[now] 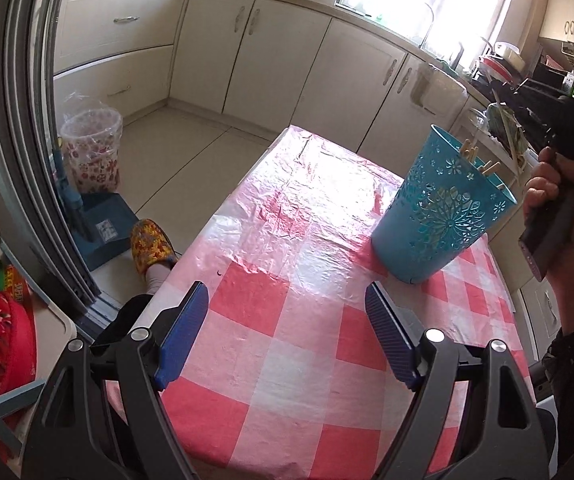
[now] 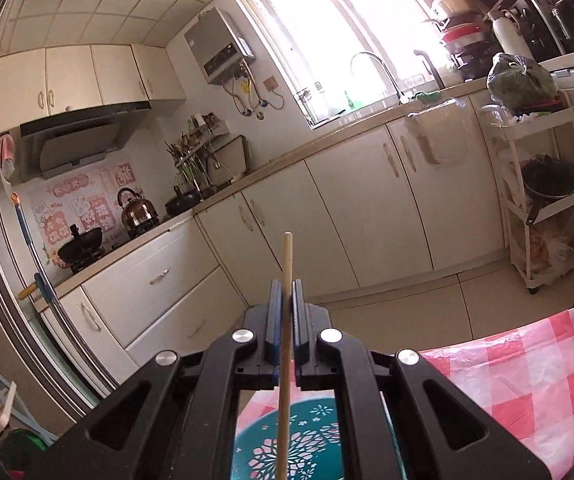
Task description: Organize utensils
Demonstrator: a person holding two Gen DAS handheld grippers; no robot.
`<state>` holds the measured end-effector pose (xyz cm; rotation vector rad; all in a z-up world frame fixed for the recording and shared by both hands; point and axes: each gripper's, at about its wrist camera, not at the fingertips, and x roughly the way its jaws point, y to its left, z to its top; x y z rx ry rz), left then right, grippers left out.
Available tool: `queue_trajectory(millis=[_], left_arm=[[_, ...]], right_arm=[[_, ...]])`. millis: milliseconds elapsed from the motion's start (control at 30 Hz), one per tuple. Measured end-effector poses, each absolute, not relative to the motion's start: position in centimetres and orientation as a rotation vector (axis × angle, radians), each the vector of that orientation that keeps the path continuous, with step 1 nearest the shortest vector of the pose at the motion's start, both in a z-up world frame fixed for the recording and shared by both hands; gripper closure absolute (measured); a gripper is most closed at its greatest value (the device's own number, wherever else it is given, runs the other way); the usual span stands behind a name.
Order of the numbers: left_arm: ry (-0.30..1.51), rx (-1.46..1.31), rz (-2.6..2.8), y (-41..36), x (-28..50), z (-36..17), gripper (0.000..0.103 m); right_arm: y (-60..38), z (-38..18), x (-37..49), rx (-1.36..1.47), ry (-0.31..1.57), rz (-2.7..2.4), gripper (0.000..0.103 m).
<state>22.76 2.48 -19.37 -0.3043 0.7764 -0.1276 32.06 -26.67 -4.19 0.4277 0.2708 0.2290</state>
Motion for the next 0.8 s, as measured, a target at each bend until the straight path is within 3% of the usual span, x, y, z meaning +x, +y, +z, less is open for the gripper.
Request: queue_trajectory(millis=[400, 467, 667, 733, 800], left_arm=[[0.799, -0.311, -0.149, 1.8, 23.0, -19.7, 0.026], [0.798, -0.301, -0.148, 1.8, 22.8, -19.4, 0.025], [0.786, -0.199, -0.124, 0.9, 21.6, -17.0, 0.014], [0.766, -0.146, -0.116, 0.2, 20.8, -15.6, 0.010], [0.747, -0.108, -0.119, -0.3, 20.0, -14.3, 0.008]], right_arm=[[-25.6, -5.8, 31.5, 0.330, 0.334, 0.260, 0.097], [-25.3, -6.1, 30.8, 0.303, 0.356, 0.267, 0.093], [-26.8, -6.5, 25.4, 0.348, 0.393, 0.241, 0.063], [-27.2, -6.8, 22.3, 0.355, 0.425, 0.199, 0.034], [-27.1, -7.6, 20.0, 0.349, 0.501, 0.147, 0.029]])
